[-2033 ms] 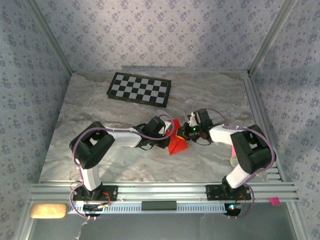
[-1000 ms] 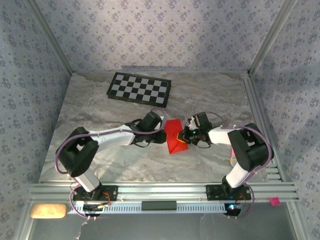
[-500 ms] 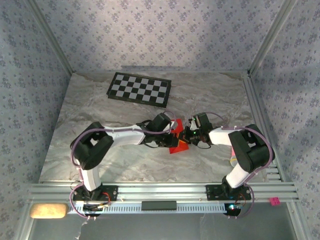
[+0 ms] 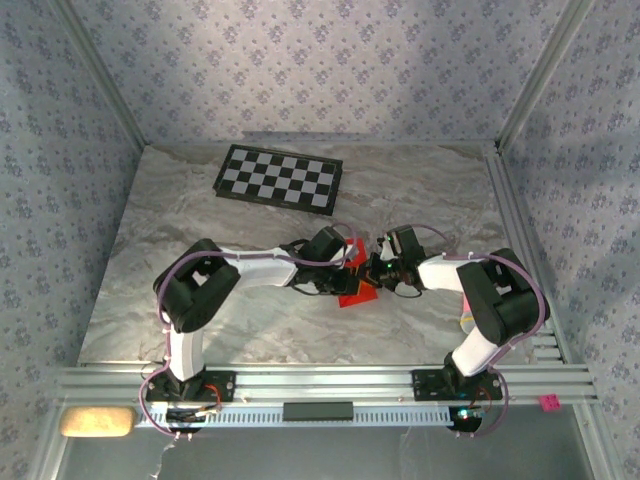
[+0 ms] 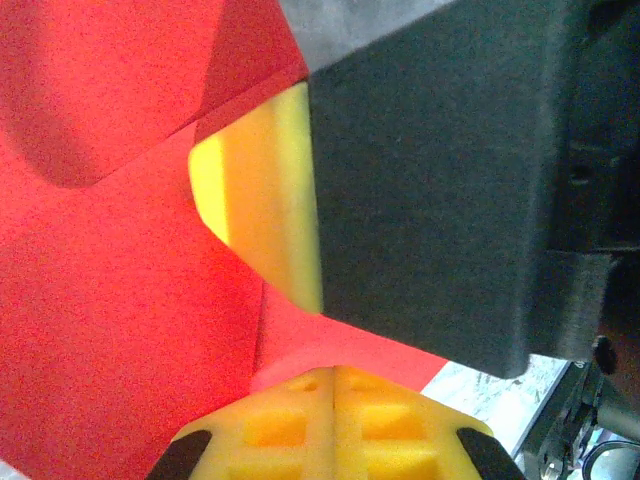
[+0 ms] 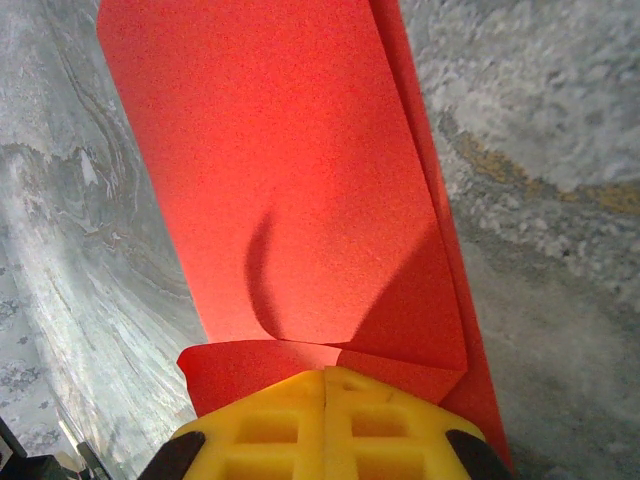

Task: Fold a paper plane with a square sheet of paper (pick it up from the middle)
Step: Fold the triangle a second time at the center of the table.

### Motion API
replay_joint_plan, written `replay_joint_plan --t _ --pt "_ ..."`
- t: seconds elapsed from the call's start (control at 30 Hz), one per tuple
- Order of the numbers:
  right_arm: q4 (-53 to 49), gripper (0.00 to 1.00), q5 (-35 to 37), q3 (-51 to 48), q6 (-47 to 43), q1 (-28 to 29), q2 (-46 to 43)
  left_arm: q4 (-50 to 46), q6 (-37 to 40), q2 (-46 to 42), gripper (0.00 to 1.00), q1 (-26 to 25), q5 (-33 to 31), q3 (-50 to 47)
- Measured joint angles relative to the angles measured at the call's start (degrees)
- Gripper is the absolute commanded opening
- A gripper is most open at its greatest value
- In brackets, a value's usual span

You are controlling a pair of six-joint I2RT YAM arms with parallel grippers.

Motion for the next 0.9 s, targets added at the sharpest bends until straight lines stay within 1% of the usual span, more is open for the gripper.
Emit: replay_joint_plan --t 0.47,0.9 --pt "0.0 0.0 0.0 0.0 0.0 -0.02 0.02 -0.61 0.66 0.74 0.04 -0.33 -0.57 -2.14" --pt "0.15 0.0 -0.11 -0.07 0.0 -0.09 0.13 2.36 0.9 -0.04 0.06 -0.39 -0.76 -4.31"
